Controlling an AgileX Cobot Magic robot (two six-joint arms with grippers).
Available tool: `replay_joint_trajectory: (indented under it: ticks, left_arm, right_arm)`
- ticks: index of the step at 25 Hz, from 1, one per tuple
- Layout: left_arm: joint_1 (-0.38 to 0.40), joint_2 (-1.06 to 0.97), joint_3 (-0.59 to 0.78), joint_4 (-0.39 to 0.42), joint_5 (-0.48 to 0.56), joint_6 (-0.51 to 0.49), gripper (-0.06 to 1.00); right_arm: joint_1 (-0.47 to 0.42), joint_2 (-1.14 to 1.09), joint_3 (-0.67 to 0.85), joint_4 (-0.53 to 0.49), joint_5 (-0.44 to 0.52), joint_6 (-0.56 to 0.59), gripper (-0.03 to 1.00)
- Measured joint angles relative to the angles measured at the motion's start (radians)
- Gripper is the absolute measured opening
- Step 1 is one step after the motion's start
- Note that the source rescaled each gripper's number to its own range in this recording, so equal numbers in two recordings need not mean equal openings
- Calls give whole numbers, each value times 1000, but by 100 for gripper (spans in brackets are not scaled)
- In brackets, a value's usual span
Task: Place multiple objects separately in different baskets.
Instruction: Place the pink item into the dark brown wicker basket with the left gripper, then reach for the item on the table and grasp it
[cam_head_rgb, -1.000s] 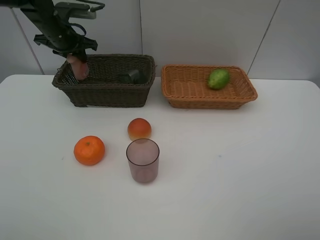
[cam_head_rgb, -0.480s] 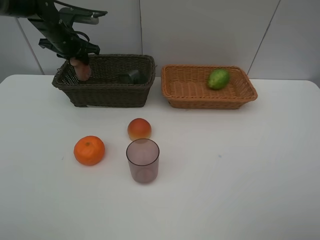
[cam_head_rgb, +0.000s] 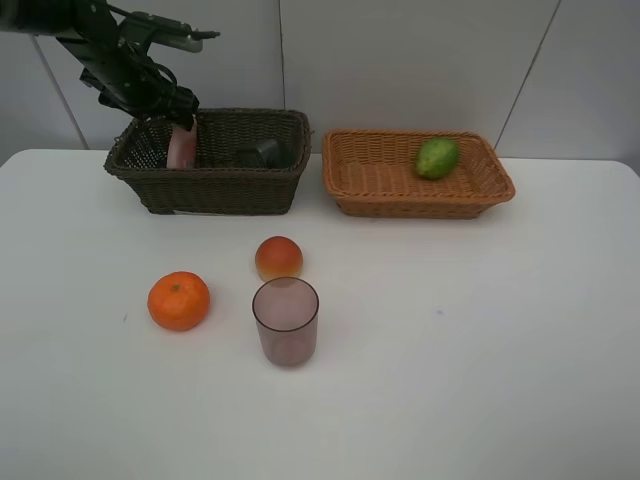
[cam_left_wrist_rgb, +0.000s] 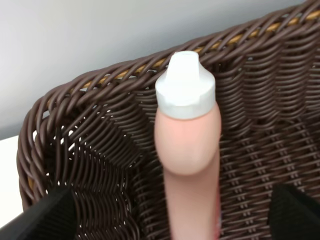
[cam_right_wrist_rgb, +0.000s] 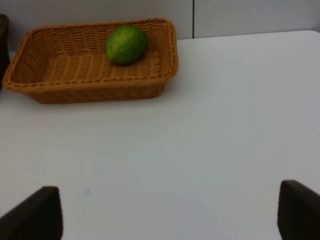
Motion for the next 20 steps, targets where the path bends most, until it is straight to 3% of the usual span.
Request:
replay_joint_trajectory:
  ticks: [7, 20]
  left_arm:
    - [0, 0, 0, 0, 7, -34, 100]
    - [-50, -74, 0, 4, 159, -34, 100]
  right_arm:
    - [0, 0, 0, 0, 0, 0, 100]
    - [0, 0, 0, 0, 0, 0, 100]
